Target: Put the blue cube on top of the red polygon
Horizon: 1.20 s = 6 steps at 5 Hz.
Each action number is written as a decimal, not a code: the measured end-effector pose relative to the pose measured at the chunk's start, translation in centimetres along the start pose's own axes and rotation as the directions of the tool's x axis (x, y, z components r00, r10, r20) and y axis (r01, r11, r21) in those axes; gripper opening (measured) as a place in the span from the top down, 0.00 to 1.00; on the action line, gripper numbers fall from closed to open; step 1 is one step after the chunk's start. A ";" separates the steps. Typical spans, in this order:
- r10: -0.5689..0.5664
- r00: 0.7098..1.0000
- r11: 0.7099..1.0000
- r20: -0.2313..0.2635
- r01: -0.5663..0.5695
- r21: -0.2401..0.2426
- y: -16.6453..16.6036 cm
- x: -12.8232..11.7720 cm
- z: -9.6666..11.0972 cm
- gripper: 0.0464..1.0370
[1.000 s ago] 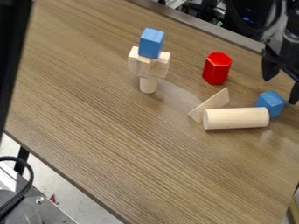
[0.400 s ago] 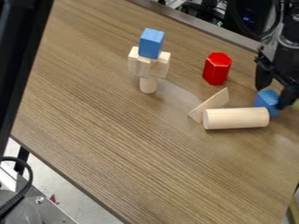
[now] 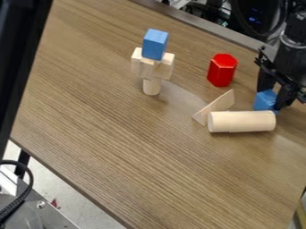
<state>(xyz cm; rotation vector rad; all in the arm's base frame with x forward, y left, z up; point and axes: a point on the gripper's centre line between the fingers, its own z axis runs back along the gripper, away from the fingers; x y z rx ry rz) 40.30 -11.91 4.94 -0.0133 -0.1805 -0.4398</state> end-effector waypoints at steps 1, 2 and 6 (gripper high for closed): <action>0.054 0.996 0.998 0.065 -0.053 -0.017 1.0 0.4 3.8 0.50; 0.123 0.990 0.992 0.066 -0.123 -0.010 2.3 -0.2 6.3 0.50; 0.263 0.963 0.964 0.057 -0.265 0.024 6.5 -0.5 9.2 0.50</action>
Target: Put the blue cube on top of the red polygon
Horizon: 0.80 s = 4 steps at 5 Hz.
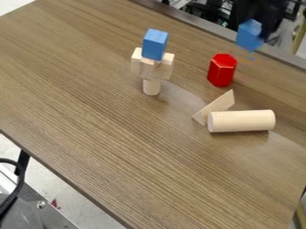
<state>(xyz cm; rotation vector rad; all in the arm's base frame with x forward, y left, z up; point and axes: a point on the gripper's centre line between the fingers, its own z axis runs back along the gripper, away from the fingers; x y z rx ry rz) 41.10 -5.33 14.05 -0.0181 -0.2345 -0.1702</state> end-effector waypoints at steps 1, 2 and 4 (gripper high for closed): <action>0.030 0.999 1.000 -0.026 -0.030 -0.001 1.2 0.0 -1.3 0.50; 0.040 0.999 0.999 -0.027 -0.040 -0.001 1.7 0.4 -1.8 0.50; 0.047 0.999 0.999 -0.024 -0.046 0.005 2.4 0.5 -2.7 0.50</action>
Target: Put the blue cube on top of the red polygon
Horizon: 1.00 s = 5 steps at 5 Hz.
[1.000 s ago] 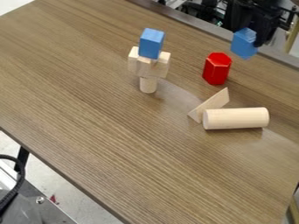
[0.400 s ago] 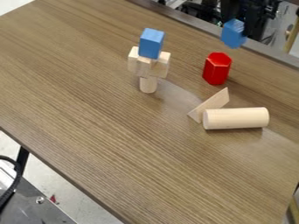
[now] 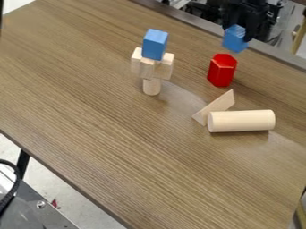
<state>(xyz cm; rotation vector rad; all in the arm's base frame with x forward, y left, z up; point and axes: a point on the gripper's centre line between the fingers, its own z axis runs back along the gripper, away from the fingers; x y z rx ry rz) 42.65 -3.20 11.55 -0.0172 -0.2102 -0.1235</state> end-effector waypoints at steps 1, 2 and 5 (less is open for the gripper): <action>-0.007 1.000 1.000 -0.005 0.007 0.007 0.1 0.0 -0.6 0.50; -0.010 1.000 1.000 -0.012 0.010 0.016 0.3 -0.2 -1.2 0.50; -0.021 1.000 0.999 -0.009 0.021 0.031 0.7 -1.4 -3.0 0.43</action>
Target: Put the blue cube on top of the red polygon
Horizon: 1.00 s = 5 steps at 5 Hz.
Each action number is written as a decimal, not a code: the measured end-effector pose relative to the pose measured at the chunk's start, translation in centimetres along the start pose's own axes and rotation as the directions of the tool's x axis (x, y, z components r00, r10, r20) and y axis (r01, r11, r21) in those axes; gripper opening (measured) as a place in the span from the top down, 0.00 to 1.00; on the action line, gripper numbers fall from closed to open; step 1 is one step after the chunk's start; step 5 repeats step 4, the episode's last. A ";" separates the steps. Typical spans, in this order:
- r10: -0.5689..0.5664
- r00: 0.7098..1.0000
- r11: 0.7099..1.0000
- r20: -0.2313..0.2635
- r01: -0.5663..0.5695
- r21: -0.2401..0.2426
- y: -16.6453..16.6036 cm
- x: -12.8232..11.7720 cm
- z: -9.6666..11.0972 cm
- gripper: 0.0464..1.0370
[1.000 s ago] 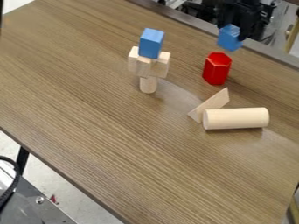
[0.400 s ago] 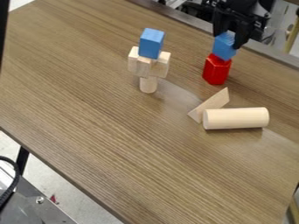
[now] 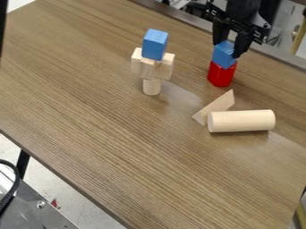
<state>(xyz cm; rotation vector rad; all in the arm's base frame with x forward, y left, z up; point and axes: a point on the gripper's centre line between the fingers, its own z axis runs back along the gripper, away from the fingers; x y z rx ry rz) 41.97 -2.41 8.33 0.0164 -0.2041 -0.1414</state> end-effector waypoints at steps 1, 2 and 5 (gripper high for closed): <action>0.008 1.000 1.000 0.002 -0.008 0.000 0.0 -0.9 -1.3 0.13; 0.015 0.999 1.000 0.037 -0.015 0.002 0.0 -0.6 -0.1 0.03; 0.029 0.991 0.999 0.131 -0.026 -0.027 0.1 -0.3 5.1 0.04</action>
